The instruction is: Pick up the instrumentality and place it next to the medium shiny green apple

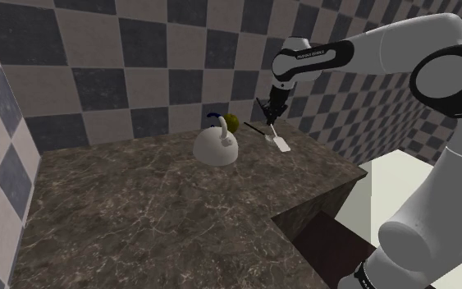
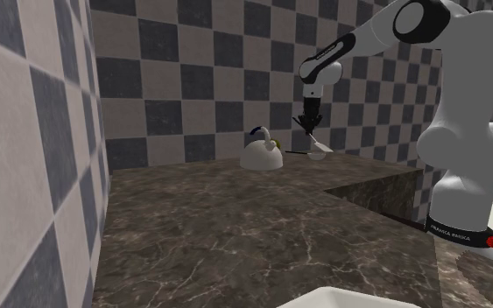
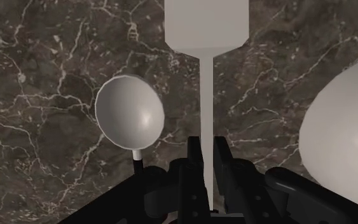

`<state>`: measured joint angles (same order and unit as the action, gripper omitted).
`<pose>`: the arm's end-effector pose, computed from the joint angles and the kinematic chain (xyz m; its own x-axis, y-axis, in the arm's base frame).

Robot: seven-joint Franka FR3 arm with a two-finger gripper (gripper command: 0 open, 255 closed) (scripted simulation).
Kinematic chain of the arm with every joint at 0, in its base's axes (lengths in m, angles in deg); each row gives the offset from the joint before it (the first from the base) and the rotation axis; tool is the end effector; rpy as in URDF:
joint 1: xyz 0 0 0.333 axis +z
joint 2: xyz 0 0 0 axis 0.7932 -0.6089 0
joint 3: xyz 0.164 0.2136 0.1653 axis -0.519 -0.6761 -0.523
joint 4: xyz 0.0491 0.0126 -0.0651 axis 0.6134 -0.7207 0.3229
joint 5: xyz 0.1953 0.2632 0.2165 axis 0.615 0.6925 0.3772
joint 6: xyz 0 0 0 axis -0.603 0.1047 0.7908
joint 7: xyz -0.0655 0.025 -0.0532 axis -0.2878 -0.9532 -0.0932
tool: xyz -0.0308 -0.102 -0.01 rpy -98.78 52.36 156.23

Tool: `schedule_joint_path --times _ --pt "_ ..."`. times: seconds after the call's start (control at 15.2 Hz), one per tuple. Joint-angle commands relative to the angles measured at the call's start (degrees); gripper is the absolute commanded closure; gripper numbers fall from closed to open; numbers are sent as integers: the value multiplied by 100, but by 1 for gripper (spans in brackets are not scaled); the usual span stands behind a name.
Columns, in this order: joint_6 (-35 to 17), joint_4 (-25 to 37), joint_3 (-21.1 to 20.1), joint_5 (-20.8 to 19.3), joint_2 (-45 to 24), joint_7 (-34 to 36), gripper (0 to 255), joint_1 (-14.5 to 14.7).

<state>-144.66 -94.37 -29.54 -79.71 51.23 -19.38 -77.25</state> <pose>0.5747 -0.1847 0.4705 0.9715 -0.2278 0.0659 -0.2283 -0.9736 -0.0005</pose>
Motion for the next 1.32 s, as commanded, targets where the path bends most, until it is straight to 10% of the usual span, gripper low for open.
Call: schedule_joint_path --times 0.0,1.25 --pt "-155 -124 1 -5 -29 4 255 1" --pt "-1496 -925 20 -99 -573 61 255 19"
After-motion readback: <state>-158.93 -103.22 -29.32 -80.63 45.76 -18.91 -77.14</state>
